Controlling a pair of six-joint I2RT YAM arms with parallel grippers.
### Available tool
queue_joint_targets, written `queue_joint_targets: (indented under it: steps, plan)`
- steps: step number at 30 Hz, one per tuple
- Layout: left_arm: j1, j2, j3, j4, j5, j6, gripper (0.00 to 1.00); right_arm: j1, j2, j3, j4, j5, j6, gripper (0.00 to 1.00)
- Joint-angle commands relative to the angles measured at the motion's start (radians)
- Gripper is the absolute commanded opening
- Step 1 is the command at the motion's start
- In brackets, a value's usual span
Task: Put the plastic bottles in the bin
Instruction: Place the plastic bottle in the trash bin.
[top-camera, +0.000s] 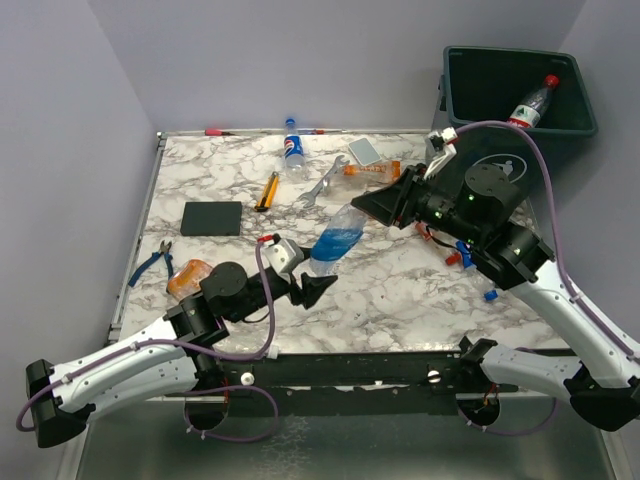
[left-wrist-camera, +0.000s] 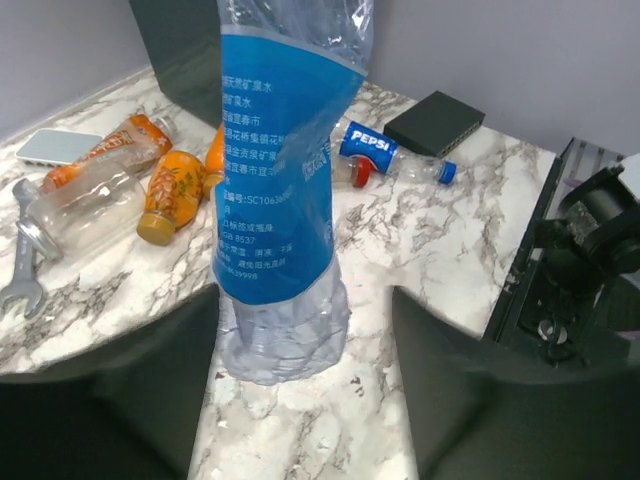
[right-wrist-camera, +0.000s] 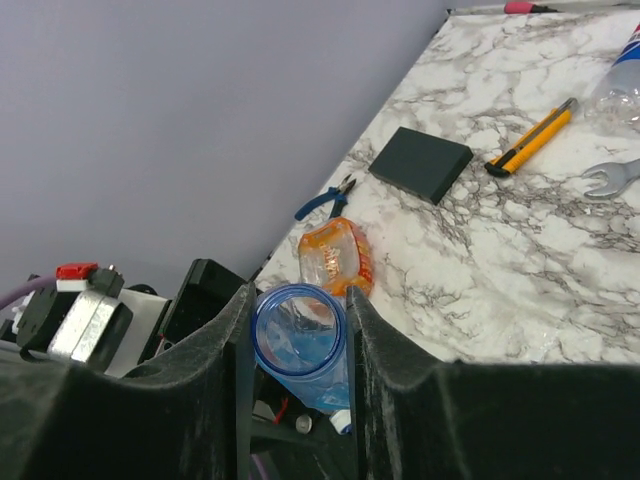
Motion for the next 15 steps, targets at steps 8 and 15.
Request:
queue_joint_targets:
  steps: [8,15]
  plan:
    - [0.002,-0.181,0.005,-0.062,-0.29,0.107,0.99,0.003,-0.017,0.32,-0.199,0.331,-0.22,0.0]
    - [0.001,-0.319,-0.094,-0.084,-0.527,0.188,0.99,0.004,0.021,0.423,0.013,0.884,-0.557,0.0]
